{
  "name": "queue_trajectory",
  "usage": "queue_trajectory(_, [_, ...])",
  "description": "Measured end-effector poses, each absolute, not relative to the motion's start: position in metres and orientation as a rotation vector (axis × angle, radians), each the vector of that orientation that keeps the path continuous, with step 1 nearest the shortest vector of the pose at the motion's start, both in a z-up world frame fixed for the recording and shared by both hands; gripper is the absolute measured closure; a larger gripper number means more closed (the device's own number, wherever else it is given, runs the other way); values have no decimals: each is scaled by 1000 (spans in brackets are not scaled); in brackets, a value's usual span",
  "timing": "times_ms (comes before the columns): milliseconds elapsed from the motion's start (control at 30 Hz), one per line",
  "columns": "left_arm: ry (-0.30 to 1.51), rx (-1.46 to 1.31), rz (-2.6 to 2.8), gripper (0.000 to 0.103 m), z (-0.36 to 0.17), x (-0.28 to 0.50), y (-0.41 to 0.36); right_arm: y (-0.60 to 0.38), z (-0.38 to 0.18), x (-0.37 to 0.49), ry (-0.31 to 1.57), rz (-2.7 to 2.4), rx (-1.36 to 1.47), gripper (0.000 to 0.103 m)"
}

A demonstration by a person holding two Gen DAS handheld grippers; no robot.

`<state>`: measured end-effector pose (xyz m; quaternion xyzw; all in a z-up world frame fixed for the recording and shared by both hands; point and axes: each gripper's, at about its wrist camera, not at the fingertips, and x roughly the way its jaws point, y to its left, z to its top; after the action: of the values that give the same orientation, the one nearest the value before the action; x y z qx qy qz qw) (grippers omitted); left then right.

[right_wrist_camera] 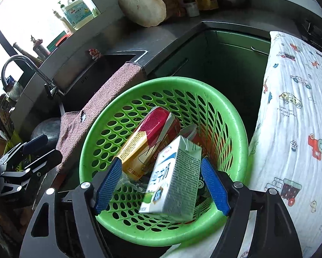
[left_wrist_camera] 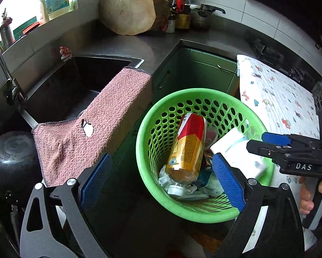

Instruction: Collect trash

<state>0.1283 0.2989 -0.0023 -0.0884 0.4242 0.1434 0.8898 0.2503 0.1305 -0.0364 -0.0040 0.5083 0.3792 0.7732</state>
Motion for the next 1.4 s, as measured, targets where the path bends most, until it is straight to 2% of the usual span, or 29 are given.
queue_trajectory(667, [681, -64, 377, 5, 31, 69, 236, 65, 9, 196, 904, 730, -122, 16])
queue_trajectory(1400, [616, 30, 259, 5, 16, 21, 114, -78, 23, 83, 742, 513, -117, 12])
